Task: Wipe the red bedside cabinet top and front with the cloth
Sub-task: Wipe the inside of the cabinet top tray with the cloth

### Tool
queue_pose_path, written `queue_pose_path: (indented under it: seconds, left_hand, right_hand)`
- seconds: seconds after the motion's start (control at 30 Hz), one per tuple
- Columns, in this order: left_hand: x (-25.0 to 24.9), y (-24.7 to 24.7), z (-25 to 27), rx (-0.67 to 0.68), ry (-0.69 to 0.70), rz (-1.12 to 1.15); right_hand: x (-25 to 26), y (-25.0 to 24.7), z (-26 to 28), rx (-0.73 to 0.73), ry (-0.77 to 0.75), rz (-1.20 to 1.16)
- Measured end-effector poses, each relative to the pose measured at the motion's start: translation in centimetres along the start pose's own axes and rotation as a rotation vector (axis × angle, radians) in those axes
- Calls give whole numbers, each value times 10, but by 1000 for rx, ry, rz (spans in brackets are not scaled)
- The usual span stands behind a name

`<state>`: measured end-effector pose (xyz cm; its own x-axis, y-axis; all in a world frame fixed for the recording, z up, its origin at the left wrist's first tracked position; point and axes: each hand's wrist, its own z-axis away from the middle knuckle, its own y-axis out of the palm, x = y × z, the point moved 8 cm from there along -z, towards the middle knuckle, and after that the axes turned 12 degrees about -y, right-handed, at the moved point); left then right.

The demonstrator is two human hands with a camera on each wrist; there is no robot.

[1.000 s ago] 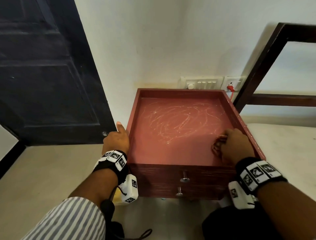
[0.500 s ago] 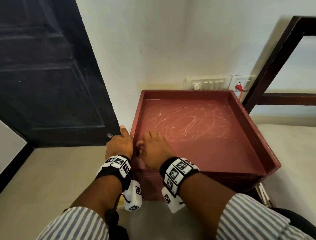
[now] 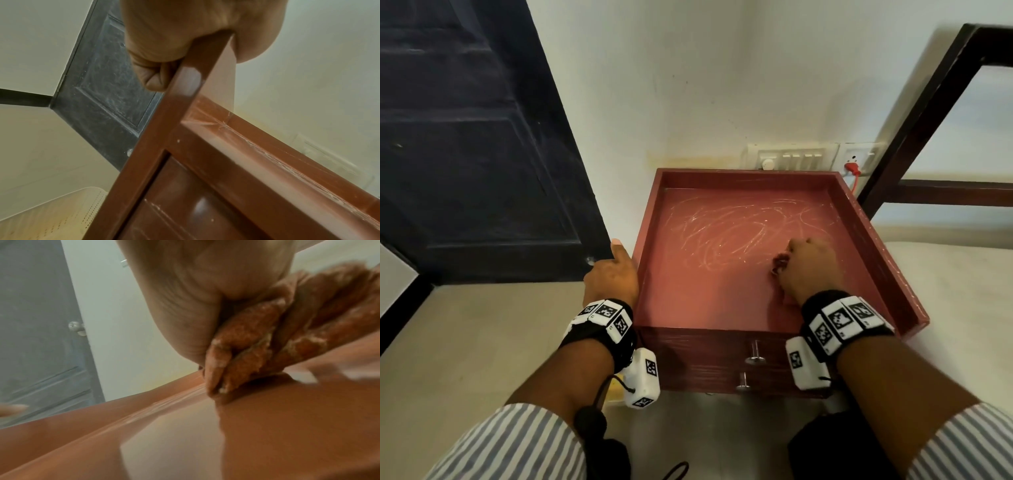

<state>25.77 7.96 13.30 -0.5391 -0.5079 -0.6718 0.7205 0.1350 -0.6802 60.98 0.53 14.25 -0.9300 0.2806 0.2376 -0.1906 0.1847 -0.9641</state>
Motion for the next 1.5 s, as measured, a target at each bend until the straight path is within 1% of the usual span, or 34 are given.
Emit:
queue_pose_path:
  seconds: [0.1, 0.27, 0.33, 0.4, 0.47, 0.53, 0.57, 0.6, 0.67, 0.73, 0.77, 0.8, 0.83, 0.87, 0.9, 0.93, 1.0, 1.03, 1.07, 1.1, 1.13, 1.17, 1.2, 1.27, 1.3, 1.4, 1.5]
  left_hand:
    - [-2, -1, 2, 6, -5, 6]
    - [-1, -1, 0, -3, -4, 10]
    - [-1, -2, 1, 0, -1, 13]
    - [-1, -4, 3, 1, -2, 14]
    - [-2, -5, 5, 5, -5, 9]
    - [-3, -4, 7, 10, -7, 4]
    - [-3, -3, 6, 16, -10, 5]
    - [-2, -2, 5, 21, -15, 8]
    - [-2, -1, 2, 23, -25, 17]
    - [0, 0, 1, 22, -30, 25]
    - [1, -1, 0, 22, -32, 30]
    - [0, 1, 2, 26, -24, 28]
    - [1, 0, 1, 19, -21, 31]
    - [2, -1, 1, 15, -21, 29]
    - [2, 0, 2, 22, -22, 27]
    - [1, 0, 3, 28, -19, 25]
    - [0, -1, 4, 33, -15, 38]
    - [0, -2, 5, 35, -17, 48]
    - [-1, -3, 7, 36, -16, 55]
    - [-1, -4, 8, 39, -17, 61]
    - [-2, -4, 8, 40, -17, 64]
    - [-1, -5, 9, 43, -23, 68]
    - [-1, -5, 10, 45, -28, 74]
    - [-2, -5, 10, 56, -34, 94]
    - [-2, -4, 10, 62, -36, 106]
    - [-2, -5, 10, 73, -44, 131]
    - [-2, -6, 9, 76, -55, 142]
  right_hand:
    - [57, 18, -6, 12, -70, -59]
    - [173, 44, -11, 93, -313, -158]
    - [205, 49, -4, 122, -421, -193]
    - [220, 50, 8, 146, -518, -211]
    - [218, 43, 24, 185, -598, -241]
    - [206, 37, 45, 260, -686, -261]
    - [196, 34, 54, 295, -697, -278]
    - [181, 31, 61, 326, -675, -311]
    - [143, 22, 64, 381, -566, -373]
    - [101, 13, 54, 391, -441, -344]
    - [78, 6, 46, 348, -371, -330]
    - [53, -8, 41, 258, -288, -323]
    - [35, -20, 35, 131, -237, -300]
    - [22, -30, 33, 9, -216, -266]
    - [16, -35, 37, -54, -228, -244]
    - [17, -35, 42, -41, -256, -232]
    - [27, -21, 55, 114, -318, -260]
    - [28, -16, 60, 137, -328, -275]
    - [25, -16, 61, 87, -325, -279]
    - [20, -20, 60, 14, -313, -251]
    - [16, -22, 60, -30, -295, -200]
    - [15, -19, 58, -24, -285, -160]
    - [15, -13, 57, 16, -284, -145]
    - [23, 2, 55, 92, -278, -164]
    - [29, 6, 54, 102, -274, -184]
    - [75, 20, 53, 160, -337, -294]
    - [146, 38, 44, 231, -508, -289]
